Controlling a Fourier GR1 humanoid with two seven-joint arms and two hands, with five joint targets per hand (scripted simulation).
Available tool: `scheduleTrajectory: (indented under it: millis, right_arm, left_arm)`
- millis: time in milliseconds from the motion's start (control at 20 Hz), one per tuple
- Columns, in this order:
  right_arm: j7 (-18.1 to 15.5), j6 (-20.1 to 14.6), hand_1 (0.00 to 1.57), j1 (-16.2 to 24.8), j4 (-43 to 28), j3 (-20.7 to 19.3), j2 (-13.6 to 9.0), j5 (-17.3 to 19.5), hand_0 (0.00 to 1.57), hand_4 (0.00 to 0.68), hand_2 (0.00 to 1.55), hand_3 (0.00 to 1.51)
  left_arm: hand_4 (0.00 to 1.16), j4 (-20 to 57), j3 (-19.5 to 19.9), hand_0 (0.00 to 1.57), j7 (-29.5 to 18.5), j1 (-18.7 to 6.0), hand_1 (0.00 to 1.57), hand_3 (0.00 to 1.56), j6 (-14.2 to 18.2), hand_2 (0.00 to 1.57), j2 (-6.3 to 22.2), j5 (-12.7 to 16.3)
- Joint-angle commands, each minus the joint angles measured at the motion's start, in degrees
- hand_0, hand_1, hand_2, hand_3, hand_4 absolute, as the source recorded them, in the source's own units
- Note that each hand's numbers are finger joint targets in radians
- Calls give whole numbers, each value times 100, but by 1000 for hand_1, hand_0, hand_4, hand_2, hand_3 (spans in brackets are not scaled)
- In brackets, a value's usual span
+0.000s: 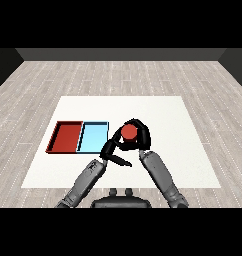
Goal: Pick the red can and put it in the red box
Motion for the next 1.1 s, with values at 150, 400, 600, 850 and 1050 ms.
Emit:
scheduleTrajectory:
  millis: [150,400,600,850,1050]
  right_arm:
    - [-253,-297,1571,-312,275,180,2,-216,1571,629,1479,1412]
    - [108,-292,1571,23,-379,485,2,-5,1571,644,1478,1405]
    - [-101,-346,1571,-103,-83,572,2,-75,1571,650,1484,1411]
    - [18,-575,1571,-140,-214,852,1,-202,1571,658,1482,1404]
    - [196,-766,1571,-383,-44,932,1,-225,1571,630,1474,1399]
  left_arm:
    - [0,78,13,0,316,-385,0,0,148,0,0,149]
    - [0,246,131,0,-166,-270,0,0,-260,0,0,181]
    - [0,10,-188,0,80,-366,0,0,148,0,0,261]
    - [0,117,-390,0,-30,-725,0,0,709,0,1,462]
    - [1141,95,153,1571,-123,-263,1571,1502,1430,1571,2,455]
